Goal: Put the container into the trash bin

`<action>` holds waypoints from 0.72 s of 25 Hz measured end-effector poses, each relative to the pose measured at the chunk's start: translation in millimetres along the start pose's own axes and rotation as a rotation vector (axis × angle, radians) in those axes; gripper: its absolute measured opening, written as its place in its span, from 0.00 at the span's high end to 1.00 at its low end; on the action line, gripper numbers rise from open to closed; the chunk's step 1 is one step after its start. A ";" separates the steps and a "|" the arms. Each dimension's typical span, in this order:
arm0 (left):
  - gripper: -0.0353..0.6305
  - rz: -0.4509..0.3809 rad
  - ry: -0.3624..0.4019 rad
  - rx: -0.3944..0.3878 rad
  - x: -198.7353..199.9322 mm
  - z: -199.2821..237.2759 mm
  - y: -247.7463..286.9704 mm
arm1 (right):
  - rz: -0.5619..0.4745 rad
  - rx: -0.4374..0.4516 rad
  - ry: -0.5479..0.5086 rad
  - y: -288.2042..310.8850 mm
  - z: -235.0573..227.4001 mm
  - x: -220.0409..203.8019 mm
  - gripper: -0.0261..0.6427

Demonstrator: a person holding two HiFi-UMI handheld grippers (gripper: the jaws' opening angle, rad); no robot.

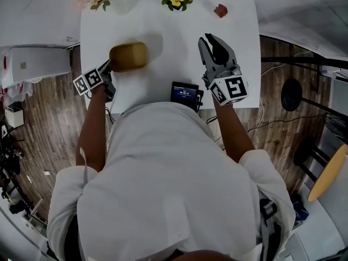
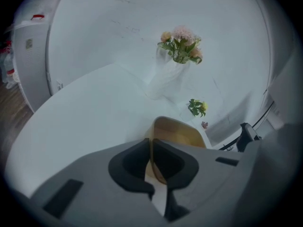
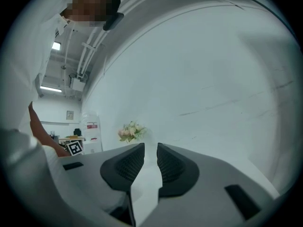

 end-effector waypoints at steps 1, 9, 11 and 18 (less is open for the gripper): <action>0.91 -0.013 0.003 -0.007 2.2 -1.9 -4.8 | -0.002 0.004 -0.003 0.2 3.1 1.7 0.81; 0.91 -0.127 0.097 -0.008 11.9 -15.6 -55.2 | -0.022 0.074 -0.037 4.0 25.4 14.5 0.81; 0.91 -0.170 0.088 -0.012 13.0 -16.8 -72.5 | -0.021 0.090 -0.038 4.1 32.4 15.2 0.81; 0.91 -0.307 0.053 0.011 5.9 -9.7 -142.3 | -0.009 0.181 -0.020 13.8 65.7 13.1 0.81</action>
Point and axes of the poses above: the fingertips, and each gripper's own axes: y forward along the fingers, z to its left, x out of its top, the point moved 7 cm from there along -y, backward along the fingers, and after that the axes turned 2 degrees about -x, right-handed, at the moved point
